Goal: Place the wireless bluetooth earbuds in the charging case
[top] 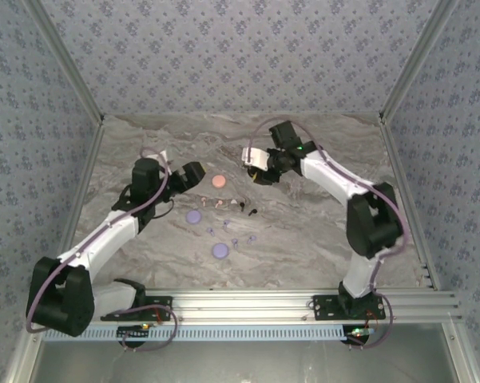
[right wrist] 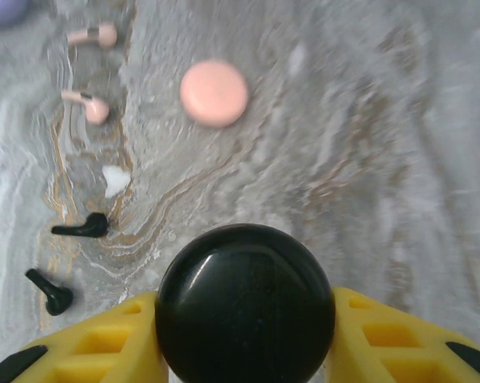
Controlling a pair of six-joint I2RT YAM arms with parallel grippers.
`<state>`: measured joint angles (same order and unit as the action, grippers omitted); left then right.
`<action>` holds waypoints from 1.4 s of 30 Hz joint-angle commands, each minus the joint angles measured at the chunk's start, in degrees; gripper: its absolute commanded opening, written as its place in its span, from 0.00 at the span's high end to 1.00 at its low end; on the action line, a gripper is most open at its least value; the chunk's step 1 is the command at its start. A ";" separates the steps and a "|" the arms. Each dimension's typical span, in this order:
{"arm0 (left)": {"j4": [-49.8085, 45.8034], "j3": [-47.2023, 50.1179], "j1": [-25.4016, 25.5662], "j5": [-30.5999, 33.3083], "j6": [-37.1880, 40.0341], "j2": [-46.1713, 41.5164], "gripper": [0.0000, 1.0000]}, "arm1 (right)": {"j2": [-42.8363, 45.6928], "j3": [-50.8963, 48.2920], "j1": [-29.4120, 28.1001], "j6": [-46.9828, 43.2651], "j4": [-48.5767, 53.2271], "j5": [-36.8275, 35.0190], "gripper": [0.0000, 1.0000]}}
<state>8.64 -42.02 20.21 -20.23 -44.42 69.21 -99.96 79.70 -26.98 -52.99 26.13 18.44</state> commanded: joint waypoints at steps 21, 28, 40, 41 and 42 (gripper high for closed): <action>10.74 -15.91 13.65 -18.15 -0.46 17.86 0.27 | 22.43 -17.19 -1.98 11.10 -11.16 4.65 0.57; 11.23 -17.90 14.66 -20.07 -1.07 20.85 0.39 | 22.75 -17.45 -2.46 12.25 -12.29 5.45 0.57; 11.64 -18.84 14.95 -23.27 -1.20 21.94 0.58 | 22.20 -16.43 -2.55 11.75 -11.99 3.58 0.56; 11.53 -18.82 14.93 -23.49 -1.11 21.95 0.59 | 22.11 -16.33 -2.54 11.58 -11.89 3.37 0.56; 11.33 -18.92 14.94 -23.71 -1.02 21.93 0.59 | 22.10 -16.41 -2.55 11.43 -11.89 3.20 0.56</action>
<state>18.24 -59.18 34.63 -41.41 -45.95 90.50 -78.63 62.74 -29.19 -41.91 14.70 22.26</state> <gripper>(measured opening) 0.412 0.444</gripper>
